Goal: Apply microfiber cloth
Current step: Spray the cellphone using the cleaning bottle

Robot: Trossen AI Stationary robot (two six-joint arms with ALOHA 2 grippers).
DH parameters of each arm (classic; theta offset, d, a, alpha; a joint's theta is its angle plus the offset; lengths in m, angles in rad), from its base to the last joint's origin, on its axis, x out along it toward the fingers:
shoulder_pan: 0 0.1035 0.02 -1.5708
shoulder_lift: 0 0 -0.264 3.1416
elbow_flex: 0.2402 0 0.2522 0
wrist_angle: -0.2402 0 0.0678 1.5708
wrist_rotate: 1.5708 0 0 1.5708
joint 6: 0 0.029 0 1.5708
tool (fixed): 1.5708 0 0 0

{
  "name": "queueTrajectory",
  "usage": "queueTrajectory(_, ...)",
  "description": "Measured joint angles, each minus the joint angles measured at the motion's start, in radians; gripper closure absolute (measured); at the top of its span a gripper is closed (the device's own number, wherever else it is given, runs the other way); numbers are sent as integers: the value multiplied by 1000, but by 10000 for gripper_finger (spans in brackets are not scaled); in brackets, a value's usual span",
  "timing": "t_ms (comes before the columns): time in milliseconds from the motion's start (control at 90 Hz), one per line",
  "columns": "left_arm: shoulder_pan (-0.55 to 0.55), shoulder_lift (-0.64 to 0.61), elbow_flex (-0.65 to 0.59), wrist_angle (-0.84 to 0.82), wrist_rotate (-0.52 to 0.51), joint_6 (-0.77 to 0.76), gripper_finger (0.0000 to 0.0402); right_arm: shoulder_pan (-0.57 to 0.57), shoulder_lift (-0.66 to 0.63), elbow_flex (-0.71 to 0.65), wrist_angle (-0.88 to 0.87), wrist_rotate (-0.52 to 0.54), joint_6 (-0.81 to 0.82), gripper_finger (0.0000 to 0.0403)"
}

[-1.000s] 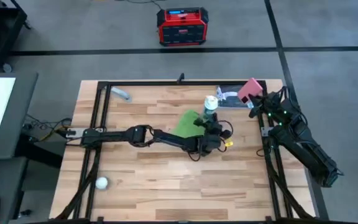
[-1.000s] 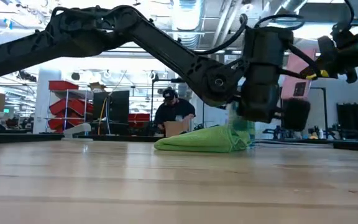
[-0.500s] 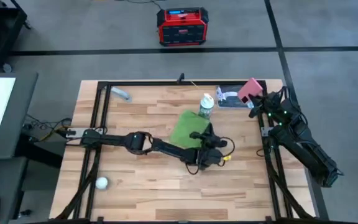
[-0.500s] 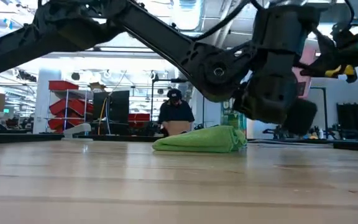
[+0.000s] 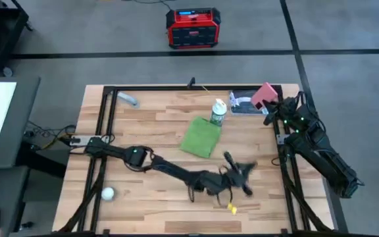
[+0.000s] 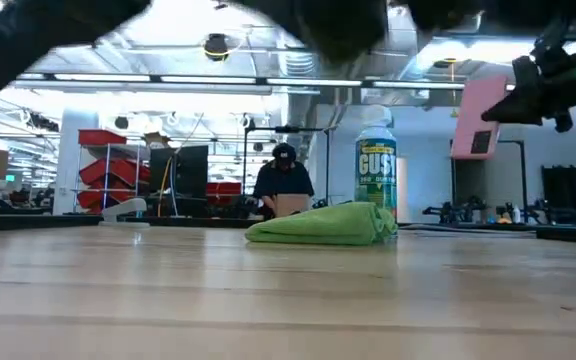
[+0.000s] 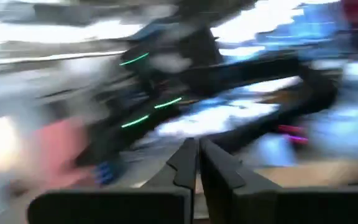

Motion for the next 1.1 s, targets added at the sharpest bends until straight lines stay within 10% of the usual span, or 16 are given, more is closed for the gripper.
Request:
queueTrajectory(200, -2, -93, -1, -447, 335, -251, 402, 0, 0, 0, 2, -4, 0, 389)
queueTrajectory(489, -14, -95, -3, -845, 365, -443, 402, 0, 0, 0, 4, -6, 1, 389)
queueTrajectory(1100, -79, -96, -12, -434, 168, -407, 402, 0, 0, 0, 4, -6, 2, 389)
